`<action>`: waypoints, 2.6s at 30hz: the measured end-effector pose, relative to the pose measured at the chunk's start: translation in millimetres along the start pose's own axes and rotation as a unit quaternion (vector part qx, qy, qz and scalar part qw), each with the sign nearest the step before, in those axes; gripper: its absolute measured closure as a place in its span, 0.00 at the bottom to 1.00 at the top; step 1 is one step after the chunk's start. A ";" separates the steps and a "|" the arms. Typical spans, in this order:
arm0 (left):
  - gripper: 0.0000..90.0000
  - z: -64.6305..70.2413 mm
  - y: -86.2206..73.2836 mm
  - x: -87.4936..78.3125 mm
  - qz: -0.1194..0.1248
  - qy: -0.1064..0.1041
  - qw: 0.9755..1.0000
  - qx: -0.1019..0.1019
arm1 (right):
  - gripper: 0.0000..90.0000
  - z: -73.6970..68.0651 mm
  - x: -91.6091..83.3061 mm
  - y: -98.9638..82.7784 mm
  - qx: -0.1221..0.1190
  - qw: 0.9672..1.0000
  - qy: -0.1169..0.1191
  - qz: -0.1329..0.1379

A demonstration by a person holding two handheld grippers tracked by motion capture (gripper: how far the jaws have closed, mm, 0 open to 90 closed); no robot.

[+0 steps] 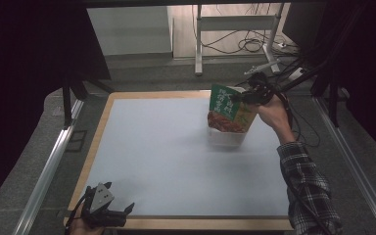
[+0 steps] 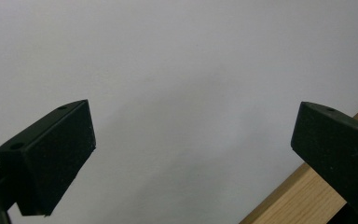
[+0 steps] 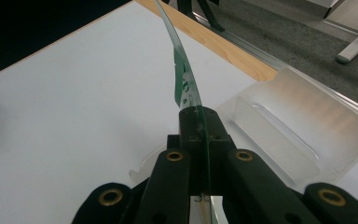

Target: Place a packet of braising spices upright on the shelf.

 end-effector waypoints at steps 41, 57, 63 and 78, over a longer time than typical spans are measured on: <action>0.00 1.2 0.3 0.7 -0.003 0.002 1.000 0.005 | 0.12 -6.4 -22.2 10.6 -0.022 0.995 -0.051 0.082; 0.00 1.9 0.3 0.9 -0.004 0.001 1.000 0.008 | 0.01 -6.8 -42.2 -3.2 -0.018 0.993 -0.063 0.100; 0.00 2.0 0.4 1.0 -0.005 0.002 1.000 0.010 | 0.00 -7.8 -47.9 -12.6 -0.017 0.993 -0.063 0.099; 0.00 3.1 0.4 1.4 -0.007 0.002 1.000 0.016 | 0.00 -6.3 -61.5 -32.0 -0.013 0.992 -0.072 0.106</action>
Point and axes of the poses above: each handheld gripper's, and its own axes: x roughly forward along the jaws, y roughly out of its top, z roughly to its right, the point moved 10 cm from there along x, roughly forward along the jaws, and after that the axes turned 14 degrees about x, right-handed, at the moved point
